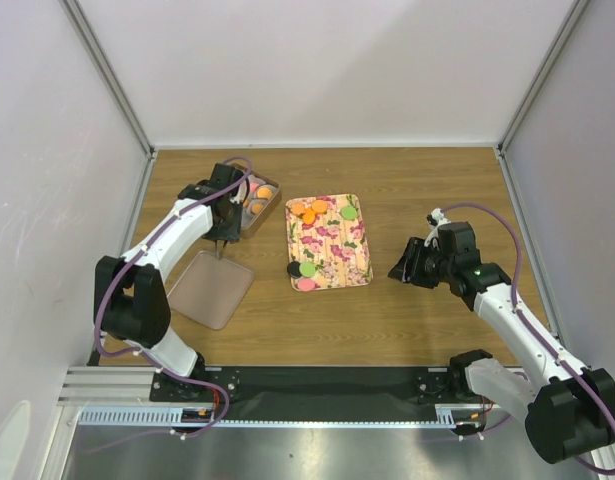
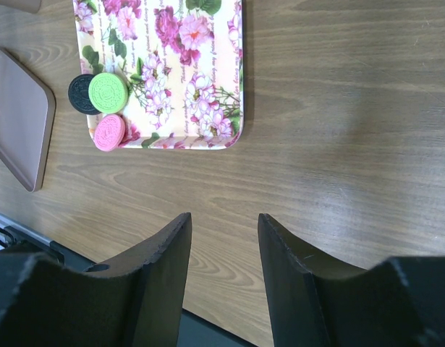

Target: Pack the cookies

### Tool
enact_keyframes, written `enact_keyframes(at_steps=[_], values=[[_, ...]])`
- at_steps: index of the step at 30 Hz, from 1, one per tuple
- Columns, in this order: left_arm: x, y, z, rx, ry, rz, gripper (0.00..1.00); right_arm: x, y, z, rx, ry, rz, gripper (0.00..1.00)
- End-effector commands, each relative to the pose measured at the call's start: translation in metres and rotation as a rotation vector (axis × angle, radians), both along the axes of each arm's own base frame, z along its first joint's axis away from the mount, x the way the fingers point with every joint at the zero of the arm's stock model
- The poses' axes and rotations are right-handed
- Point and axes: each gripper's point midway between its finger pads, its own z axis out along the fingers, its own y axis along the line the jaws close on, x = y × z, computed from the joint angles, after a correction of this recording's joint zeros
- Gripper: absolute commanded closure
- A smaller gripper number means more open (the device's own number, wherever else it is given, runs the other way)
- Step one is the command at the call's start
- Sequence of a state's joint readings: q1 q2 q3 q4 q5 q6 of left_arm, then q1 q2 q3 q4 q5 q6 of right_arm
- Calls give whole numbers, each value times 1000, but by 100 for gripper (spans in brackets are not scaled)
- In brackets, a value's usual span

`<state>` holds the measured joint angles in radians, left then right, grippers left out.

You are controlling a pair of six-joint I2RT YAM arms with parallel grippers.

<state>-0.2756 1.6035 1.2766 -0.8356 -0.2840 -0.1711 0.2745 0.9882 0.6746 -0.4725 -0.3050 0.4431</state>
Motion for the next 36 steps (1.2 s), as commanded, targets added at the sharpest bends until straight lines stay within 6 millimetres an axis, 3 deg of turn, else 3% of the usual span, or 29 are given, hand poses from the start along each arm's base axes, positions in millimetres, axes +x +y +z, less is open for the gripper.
enact_keyframes(at_steps=[1, 14, 27, 36], values=[[7, 5, 20, -5, -69, -4, 52, 5, 1, 7, 9, -40, 8, 52], [8, 5, 29, -15, -89, -8, 51, 5, 1, 6, 6, -38, 9, 52], [9, -1, 54, -57, -147, -20, 51, 6, 0, 5, 0, -35, 3, 52], [4, -16, 72, -96, -188, -60, 51, 7, -1, 4, -6, -33, -3, 52]])
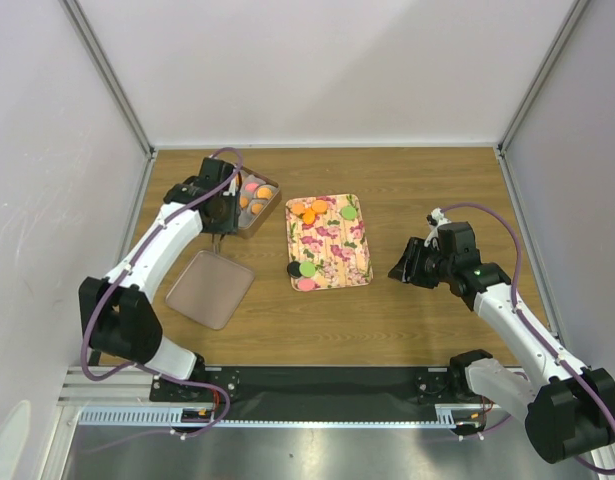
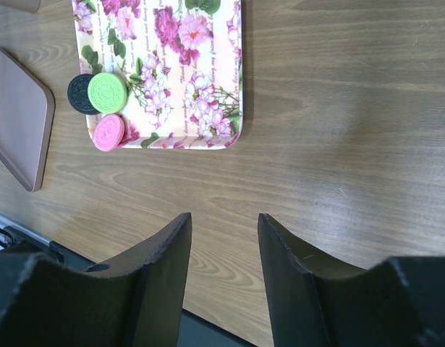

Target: Pack the cookies

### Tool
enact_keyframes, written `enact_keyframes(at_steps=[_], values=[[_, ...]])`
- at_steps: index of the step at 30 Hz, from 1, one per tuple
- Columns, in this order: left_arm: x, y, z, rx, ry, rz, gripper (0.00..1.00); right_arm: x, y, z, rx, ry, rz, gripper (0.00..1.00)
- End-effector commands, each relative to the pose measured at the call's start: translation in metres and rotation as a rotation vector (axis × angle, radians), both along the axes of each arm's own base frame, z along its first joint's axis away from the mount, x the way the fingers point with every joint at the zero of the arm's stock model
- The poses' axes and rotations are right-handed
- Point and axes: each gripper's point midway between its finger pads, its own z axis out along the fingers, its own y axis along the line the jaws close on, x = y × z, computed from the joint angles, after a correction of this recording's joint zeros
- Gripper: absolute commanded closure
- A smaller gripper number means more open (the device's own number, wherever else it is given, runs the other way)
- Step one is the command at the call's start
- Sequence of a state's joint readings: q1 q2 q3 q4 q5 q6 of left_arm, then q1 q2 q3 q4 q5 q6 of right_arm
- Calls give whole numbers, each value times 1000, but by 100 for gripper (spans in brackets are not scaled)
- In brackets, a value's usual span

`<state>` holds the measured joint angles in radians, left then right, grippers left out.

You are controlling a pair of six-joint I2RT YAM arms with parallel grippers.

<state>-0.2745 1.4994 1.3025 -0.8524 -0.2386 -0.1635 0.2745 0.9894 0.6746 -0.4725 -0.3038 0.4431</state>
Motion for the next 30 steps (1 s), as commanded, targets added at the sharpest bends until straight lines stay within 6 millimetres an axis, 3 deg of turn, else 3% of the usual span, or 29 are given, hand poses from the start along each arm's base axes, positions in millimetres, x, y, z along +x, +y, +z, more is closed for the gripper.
enact_keyframes(at_steps=[1, 7, 13, 20, 27, 28, 30], values=[[5, -10, 36, -33, -99, -36, 51, 6, -1, 4, -3, -31, -2, 52], [2, -32, 46, -48, -124, -83, 51, 8, -3, 4, -14, -32, -11, 52], [2, -73, 55, -107, -163, -156, 51, 9, -5, 3, -29, -31, -21, 52], [4, -151, 57, -230, -205, -281, 50, 18, -13, 19, -62, -37, -62, 53], [16, -237, 57, -375, -263, -363, 49, 27, -25, 70, -43, -104, -193, 53], [20, -250, 61, -400, -278, -374, 49, 29, -27, 91, -29, -152, -216, 53], [23, -281, 47, -429, -268, -409, 49, 26, -37, 103, -51, -172, -257, 52]])
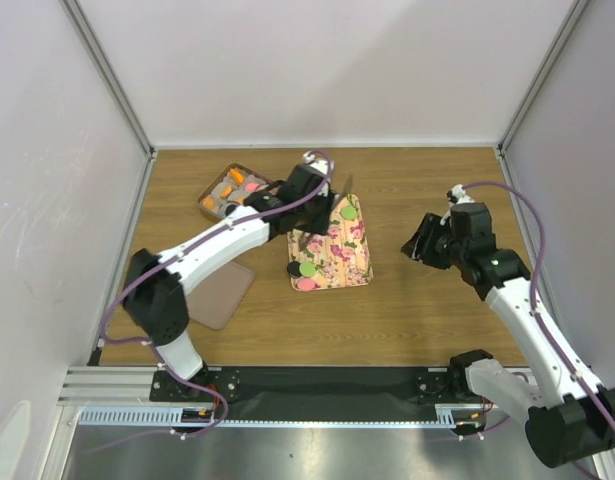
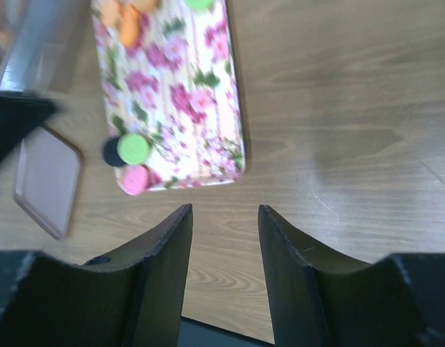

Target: Pack the cookies

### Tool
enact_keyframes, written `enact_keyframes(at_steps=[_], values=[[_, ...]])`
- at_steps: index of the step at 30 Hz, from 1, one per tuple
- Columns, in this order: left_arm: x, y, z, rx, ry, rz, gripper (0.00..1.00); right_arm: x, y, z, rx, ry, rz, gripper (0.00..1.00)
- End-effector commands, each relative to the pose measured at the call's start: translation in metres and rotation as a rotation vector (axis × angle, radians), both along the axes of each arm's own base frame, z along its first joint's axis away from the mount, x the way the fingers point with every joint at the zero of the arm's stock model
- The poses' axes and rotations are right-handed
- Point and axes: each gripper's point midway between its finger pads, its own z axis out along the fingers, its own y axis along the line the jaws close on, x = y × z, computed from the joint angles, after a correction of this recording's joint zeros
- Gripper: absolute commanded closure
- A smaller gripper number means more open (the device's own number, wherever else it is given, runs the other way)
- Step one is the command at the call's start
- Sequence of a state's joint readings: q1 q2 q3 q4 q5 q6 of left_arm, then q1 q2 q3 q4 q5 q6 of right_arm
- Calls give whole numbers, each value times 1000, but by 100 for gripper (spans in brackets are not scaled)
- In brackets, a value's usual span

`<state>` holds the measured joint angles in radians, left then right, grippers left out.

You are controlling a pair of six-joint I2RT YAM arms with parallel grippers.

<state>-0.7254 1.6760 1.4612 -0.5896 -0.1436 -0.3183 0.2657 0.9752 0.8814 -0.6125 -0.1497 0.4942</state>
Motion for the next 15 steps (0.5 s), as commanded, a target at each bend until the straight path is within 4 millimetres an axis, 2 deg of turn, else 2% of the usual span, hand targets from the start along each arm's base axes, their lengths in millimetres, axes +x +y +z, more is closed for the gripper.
enact_keyframes(at_steps=[1, 2, 3, 4, 5, 6, 7, 8, 9, 10, 11, 15], values=[[22, -67, 30, -184, -94, -46, 49, 3, -19, 55, -5, -115, -114, 52], [22, -88, 15, -178, -86, -75, 49, -2, -23, 62, -9, -128, -131, 52], [22, -100, 11, -182, -88, -91, 49, -4, -25, 67, -7, -137, -136, 52], [25, -114, 19, -205, -105, -108, 49, -5, -26, 72, -4, -145, -144, 52], [23, -133, -3, -186, -80, -131, 49, -9, -28, 78, 1, -153, -154, 52], [23, -143, -5, -191, -87, -142, 50, -11, -29, 80, 1, -154, -157, 52], [28, -157, 3, -211, -112, -150, 50, -13, -30, 84, 5, -163, -162, 52], [23, -171, 0, -214, -117, -171, 50, -16, -31, 84, 6, -162, -165, 52], [27, -181, -18, -198, -111, -175, 50, -20, -32, 88, 10, -170, -166, 52], [30, -193, -10, -217, -131, -179, 50, -22, -32, 89, 12, -173, -164, 52], [28, -203, -15, -216, -134, -190, 50, -22, -39, 87, -11, -171, -196, 52], [31, -233, -43, -230, -114, -207, 50, -30, -44, 99, -14, -196, -212, 51]])
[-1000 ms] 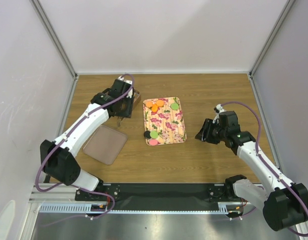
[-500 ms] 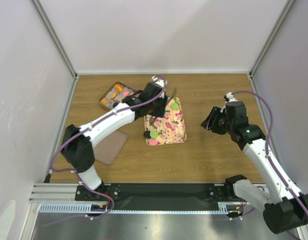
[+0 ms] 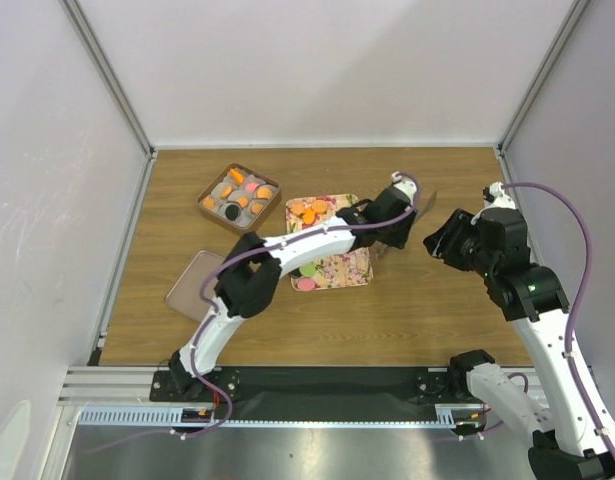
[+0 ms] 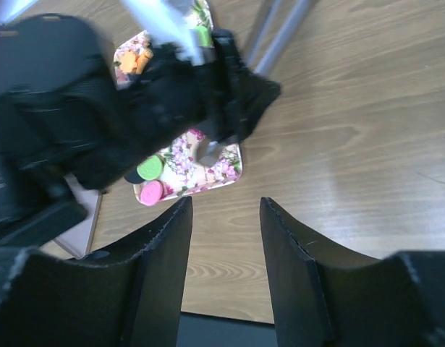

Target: Pack the cookies

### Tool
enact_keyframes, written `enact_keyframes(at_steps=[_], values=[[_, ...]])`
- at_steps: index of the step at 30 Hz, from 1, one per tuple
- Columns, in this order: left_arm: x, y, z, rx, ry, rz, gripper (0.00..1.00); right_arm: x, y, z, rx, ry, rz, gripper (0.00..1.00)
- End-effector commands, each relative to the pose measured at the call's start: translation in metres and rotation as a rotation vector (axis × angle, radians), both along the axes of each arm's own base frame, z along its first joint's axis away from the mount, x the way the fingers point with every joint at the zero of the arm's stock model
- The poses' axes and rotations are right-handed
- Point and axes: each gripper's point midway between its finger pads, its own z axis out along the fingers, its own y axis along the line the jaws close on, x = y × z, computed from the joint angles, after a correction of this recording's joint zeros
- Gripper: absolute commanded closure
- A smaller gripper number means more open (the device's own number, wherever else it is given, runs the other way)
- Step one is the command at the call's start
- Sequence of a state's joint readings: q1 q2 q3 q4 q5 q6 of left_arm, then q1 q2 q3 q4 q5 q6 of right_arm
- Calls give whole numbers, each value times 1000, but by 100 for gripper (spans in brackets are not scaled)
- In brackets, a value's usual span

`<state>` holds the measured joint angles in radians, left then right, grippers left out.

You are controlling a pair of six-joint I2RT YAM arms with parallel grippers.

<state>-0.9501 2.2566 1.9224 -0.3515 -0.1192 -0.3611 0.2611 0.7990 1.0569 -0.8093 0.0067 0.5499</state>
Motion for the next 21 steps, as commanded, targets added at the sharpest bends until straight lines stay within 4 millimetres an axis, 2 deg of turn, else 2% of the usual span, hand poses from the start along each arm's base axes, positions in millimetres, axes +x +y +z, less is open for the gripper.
enact_keyframes(at_steps=[1, 3, 4, 6, 7, 8, 13, 21], values=[[15, -35, 18, -108, -55, 9, 50, -8, -12, 23, -6, -47, -51, 51], [11, -48, 12, -110, -70, -7, 48, -10, -14, 23, -15, -46, -55, 51], [13, -53, 3, -99, -70, -3, 48, -10, -14, 25, -16, -49, -52, 51], [10, -57, -8, -76, -57, -4, 48, -11, -14, 24, -20, -44, -51, 51], [11, -60, -7, -80, -60, -2, 48, -12, -14, 23, -21, -44, -50, 51], [10, -60, -16, -72, -49, -2, 48, -12, -15, 23, -24, -43, -50, 51], [8, -61, -30, -49, -58, 5, 39, -11, -13, 24, -23, -49, -41, 51], [5, -62, -38, -44, -60, 5, 32, -9, -13, 23, -29, -49, -35, 51]])
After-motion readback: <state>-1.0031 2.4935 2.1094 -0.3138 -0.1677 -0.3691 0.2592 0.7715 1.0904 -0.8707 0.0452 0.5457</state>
